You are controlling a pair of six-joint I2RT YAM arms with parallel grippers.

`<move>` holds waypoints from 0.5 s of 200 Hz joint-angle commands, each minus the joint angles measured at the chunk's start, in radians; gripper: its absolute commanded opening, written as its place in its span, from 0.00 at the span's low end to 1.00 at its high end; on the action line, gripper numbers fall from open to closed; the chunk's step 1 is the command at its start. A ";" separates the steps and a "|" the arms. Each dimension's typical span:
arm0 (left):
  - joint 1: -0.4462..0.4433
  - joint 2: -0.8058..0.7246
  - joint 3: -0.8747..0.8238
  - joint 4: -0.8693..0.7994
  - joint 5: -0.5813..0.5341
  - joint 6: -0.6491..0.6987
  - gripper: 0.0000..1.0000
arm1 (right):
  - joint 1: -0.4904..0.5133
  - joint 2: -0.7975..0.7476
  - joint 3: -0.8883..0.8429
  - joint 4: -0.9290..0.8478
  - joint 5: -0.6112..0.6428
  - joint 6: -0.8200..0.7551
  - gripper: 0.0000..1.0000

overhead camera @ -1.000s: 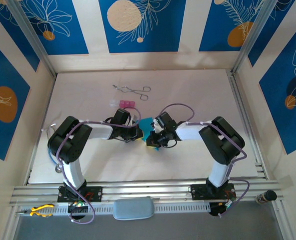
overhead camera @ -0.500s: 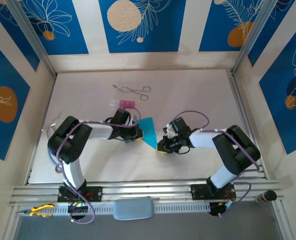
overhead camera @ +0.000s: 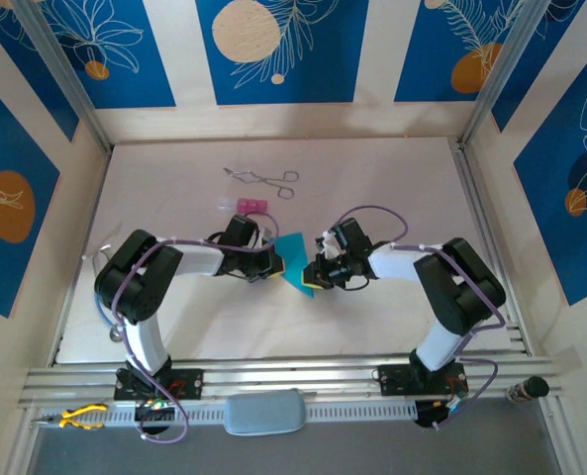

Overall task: Fold a paper plane with a square sheet of paper (pick it up from the middle)
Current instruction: Third fold the triangle at the center of the table.

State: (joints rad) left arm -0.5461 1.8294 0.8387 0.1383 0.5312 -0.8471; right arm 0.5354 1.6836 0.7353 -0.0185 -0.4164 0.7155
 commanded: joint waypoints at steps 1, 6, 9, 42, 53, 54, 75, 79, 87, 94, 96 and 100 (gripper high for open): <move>0.011 0.021 -0.015 -0.042 -0.022 -0.006 0.00 | 0.011 0.023 -0.025 -0.042 -0.002 -0.009 0.12; 0.011 0.024 -0.015 -0.041 -0.022 -0.005 0.00 | 0.012 0.017 -0.038 -0.044 0.003 -0.012 0.11; 0.011 0.024 -0.015 -0.042 -0.022 -0.006 0.00 | 0.011 0.013 -0.044 -0.045 0.006 -0.014 0.11; 0.011 0.027 -0.009 -0.044 -0.017 0.000 0.00 | -0.008 -0.064 -0.123 -0.066 0.027 -0.017 0.11; 0.011 0.028 -0.006 -0.048 -0.015 0.005 0.00 | -0.016 -0.101 -0.133 -0.078 0.029 -0.017 0.10; 0.010 0.028 -0.007 -0.047 -0.015 0.006 0.00 | -0.016 -0.104 -0.133 -0.079 0.029 -0.017 0.10; 0.011 0.031 0.008 -0.052 0.006 0.030 0.00 | -0.021 -0.161 -0.114 -0.092 0.022 -0.020 0.11; 0.009 0.029 0.008 -0.052 0.009 0.033 0.00 | -0.021 -0.166 -0.107 -0.092 0.019 -0.021 0.10; 0.008 0.026 0.008 -0.047 0.012 0.038 0.00 | -0.021 -0.171 -0.088 -0.092 0.012 -0.018 0.10; 0.008 0.025 0.008 -0.041 0.021 0.041 0.00 | -0.020 -0.167 -0.071 -0.091 0.008 -0.017 0.11; 0.008 0.025 0.010 -0.040 0.024 0.043 0.00 | -0.020 -0.164 -0.067 -0.089 0.007 -0.017 0.11; 0.008 0.025 0.011 -0.038 0.030 0.045 0.00 | -0.020 -0.159 -0.056 -0.086 0.004 -0.015 0.11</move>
State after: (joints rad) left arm -0.5453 1.8324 0.8410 0.1379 0.5449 -0.8410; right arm 0.5182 1.5364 0.6212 -0.0795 -0.3904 0.7109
